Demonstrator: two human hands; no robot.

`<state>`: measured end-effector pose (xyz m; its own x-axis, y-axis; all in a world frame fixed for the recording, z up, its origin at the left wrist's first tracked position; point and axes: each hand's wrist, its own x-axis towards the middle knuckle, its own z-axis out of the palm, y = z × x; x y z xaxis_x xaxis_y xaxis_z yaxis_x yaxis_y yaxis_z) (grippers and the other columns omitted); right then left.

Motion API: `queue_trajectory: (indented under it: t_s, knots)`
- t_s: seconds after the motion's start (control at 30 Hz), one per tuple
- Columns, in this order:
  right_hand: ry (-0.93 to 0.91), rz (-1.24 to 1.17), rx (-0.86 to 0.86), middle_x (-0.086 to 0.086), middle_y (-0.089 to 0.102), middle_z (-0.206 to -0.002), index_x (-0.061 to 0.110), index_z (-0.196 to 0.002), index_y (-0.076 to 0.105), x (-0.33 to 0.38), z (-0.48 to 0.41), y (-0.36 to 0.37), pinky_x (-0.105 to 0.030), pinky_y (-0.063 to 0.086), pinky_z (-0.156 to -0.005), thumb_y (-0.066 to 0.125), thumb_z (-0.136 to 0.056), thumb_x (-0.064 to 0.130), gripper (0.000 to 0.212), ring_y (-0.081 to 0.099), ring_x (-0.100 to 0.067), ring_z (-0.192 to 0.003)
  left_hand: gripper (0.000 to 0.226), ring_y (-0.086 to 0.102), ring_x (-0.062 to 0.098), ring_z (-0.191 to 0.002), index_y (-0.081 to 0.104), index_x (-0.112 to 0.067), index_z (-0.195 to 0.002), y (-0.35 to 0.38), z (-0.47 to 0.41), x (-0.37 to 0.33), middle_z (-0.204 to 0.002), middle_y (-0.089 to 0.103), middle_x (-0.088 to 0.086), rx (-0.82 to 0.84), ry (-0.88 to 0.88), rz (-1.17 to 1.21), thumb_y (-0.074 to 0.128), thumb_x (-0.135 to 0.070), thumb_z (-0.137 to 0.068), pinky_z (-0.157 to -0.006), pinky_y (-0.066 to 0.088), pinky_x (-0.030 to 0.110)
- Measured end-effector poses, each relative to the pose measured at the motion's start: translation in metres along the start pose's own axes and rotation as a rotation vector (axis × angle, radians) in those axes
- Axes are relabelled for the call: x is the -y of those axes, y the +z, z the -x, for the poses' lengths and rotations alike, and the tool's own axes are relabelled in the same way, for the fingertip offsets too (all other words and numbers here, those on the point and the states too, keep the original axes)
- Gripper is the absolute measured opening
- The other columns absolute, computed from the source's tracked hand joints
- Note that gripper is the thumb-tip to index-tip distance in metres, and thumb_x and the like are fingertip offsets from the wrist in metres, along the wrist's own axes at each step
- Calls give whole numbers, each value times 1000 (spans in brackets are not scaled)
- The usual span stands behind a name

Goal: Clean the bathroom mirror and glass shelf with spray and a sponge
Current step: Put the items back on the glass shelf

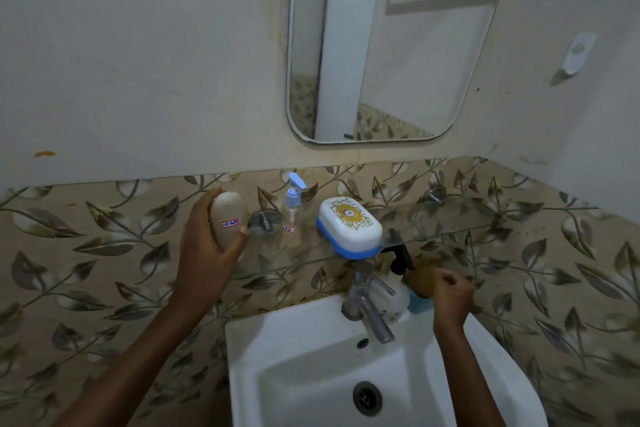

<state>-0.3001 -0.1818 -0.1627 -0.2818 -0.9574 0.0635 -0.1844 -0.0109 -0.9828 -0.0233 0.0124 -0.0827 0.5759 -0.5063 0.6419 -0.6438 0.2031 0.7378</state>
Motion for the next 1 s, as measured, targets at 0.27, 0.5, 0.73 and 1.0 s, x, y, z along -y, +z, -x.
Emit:
queue_trajectory:
  t_s: [0.27, 0.5, 0.73, 1.0]
  knots:
    - [15, 82, 338, -26, 57, -112, -17, -117, 50, -8, -14, 47, -42, 38, -96, 64, -80, -6, 41, 52, -34, -112, 58, 52, 12, -104, 33, -54, -117, -7, -3, 3, -121, 49, -4, 37, -17, 22, 58, -51, -66, -80, 44, 7]
    - [41, 43, 258, -26, 62, -105, -9, -106, 57, -26, -12, 43, -48, 45, -91, 69, -76, -5, 33, 57, -40, -101, 65, 54, 16, -104, 38, -40, -121, -18, -6, 14, -115, 56, 1, 69, 25, -42, 71, -7, -77, -71, 35, -5]
    - [56, 50, 178, -17, 62, -93, -4, -101, 59, -41, 0, -21, -22, 52, -45, 78, -69, 7, 39, 57, -26, -72, 63, 47, -13, -99, 41, -47, -111, -18, -8, 11, -113, 50, -21, 88, 81, -37, 72, -5, -76, -77, 33, -5]
    - [-148, 30, 102, -21, 62, -83, 1, -92, 62, 45, -7, -88, -35, 53, -52, 76, -73, 15, 28, 57, -29, -61, 56, 50, -2, -100, 38, -51, -115, -12, -15, 2, -112, 52, -11, 92, 43, 84, 64, -32, -69, -77, 46, 15]
